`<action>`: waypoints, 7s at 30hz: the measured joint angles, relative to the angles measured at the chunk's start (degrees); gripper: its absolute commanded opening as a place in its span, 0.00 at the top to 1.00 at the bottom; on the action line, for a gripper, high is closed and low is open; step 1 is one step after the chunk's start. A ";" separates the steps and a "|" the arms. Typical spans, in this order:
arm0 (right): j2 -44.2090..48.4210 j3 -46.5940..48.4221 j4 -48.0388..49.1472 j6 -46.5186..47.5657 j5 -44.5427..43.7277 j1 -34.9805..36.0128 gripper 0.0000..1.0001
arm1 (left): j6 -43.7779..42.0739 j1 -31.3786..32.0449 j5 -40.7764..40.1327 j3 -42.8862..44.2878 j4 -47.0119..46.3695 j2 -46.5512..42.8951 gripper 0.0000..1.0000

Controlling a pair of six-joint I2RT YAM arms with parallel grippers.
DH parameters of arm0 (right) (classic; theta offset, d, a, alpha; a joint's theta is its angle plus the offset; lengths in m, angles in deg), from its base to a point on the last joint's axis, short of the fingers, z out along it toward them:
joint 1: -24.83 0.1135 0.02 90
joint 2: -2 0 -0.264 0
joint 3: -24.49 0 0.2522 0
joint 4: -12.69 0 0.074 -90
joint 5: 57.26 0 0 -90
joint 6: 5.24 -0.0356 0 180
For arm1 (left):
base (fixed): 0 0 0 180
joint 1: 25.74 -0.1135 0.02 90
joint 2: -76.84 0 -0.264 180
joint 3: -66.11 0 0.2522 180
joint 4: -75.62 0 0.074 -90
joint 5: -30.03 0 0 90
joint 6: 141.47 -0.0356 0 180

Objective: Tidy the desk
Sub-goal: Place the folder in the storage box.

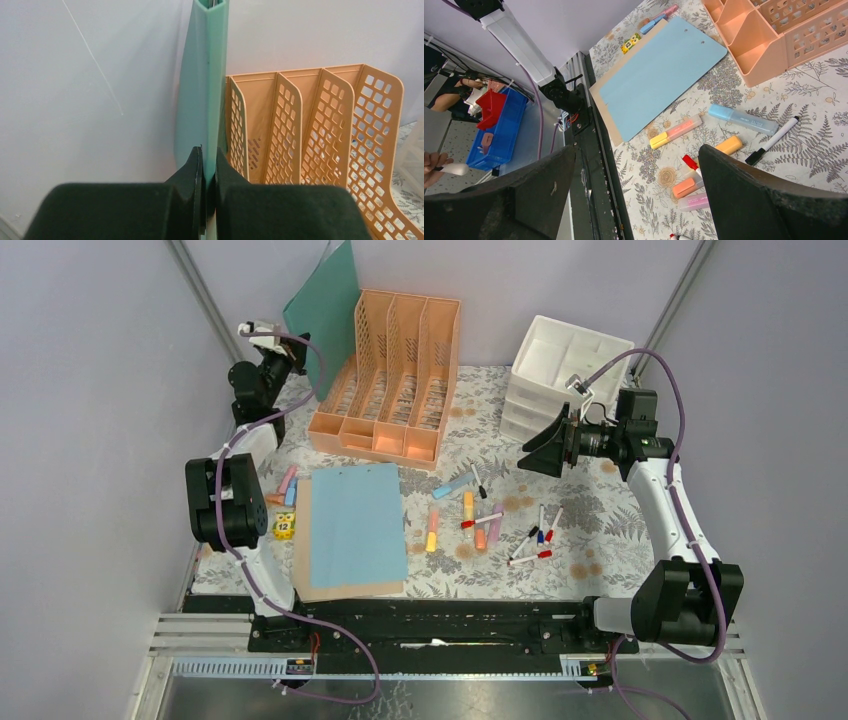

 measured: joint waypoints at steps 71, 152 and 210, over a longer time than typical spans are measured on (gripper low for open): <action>1.77 -1.16 3.19 -3.04 1.81 0.00 0.00 | 43.43 -11.80 -7.69 40.15 64.96 -1.81 1.00; 1.90 -2.03 3.63 -3.72 2.99 0.00 0.00 | 45.79 -14.58 -1.51 23.89 33.09 -2.84 1.00; 0.76 -2.67 3.63 -4.31 2.95 0.00 0.00 | 3.52 -1.20 0.90 -8.55 -13.49 0.74 1.00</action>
